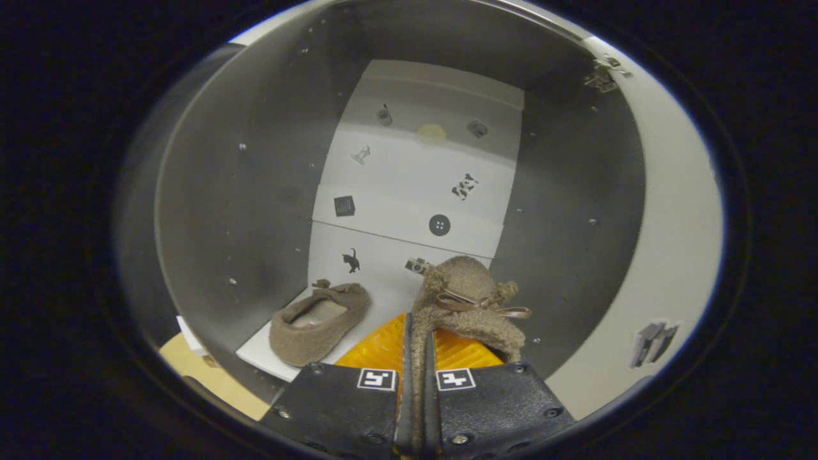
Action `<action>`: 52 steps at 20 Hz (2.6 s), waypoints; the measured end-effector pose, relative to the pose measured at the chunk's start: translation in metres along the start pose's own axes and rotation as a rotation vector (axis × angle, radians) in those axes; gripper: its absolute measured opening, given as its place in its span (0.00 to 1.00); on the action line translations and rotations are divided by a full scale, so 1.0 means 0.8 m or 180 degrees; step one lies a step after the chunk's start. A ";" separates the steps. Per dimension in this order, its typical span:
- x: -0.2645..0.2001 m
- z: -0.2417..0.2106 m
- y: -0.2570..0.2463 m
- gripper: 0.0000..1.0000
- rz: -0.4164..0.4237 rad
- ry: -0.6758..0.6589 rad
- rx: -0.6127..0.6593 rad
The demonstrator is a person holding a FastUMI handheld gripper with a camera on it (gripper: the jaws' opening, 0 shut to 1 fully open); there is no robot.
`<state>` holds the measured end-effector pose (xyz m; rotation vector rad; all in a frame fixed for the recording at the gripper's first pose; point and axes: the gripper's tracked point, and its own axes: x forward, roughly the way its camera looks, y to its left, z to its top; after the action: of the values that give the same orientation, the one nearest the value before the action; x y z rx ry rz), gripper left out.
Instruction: Open the shoe cabinet door, grab the shoes and put them into the shoe cabinet, then close the shoe cabinet door.
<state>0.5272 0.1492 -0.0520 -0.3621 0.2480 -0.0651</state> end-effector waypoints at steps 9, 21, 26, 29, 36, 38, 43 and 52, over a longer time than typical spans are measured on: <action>0.113 -0.050 0.010 0.11 0.0012 0.0328 -0.0597; 0.117 -0.054 -0.015 0.26 -0.0133 0.0437 0.0266; 0.070 -0.038 -0.006 0.55 0.0009 0.0297 0.0372; 0.025 -0.025 0.000 0.78 0.0044 0.0047 0.0448; -0.127 0.018 -0.005 1.00 0.0036 -0.0301 0.0527; -0.184 0.036 -0.014 1.00 -0.0054 -0.0372 0.0593; -0.346 0.086 -0.042 1.00 -0.0278 -0.0713 0.0526; -0.527 0.013 0.019 1.00 0.0895 -0.0290 0.0774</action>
<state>0.1221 0.2120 0.0482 -0.0856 0.1961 0.1965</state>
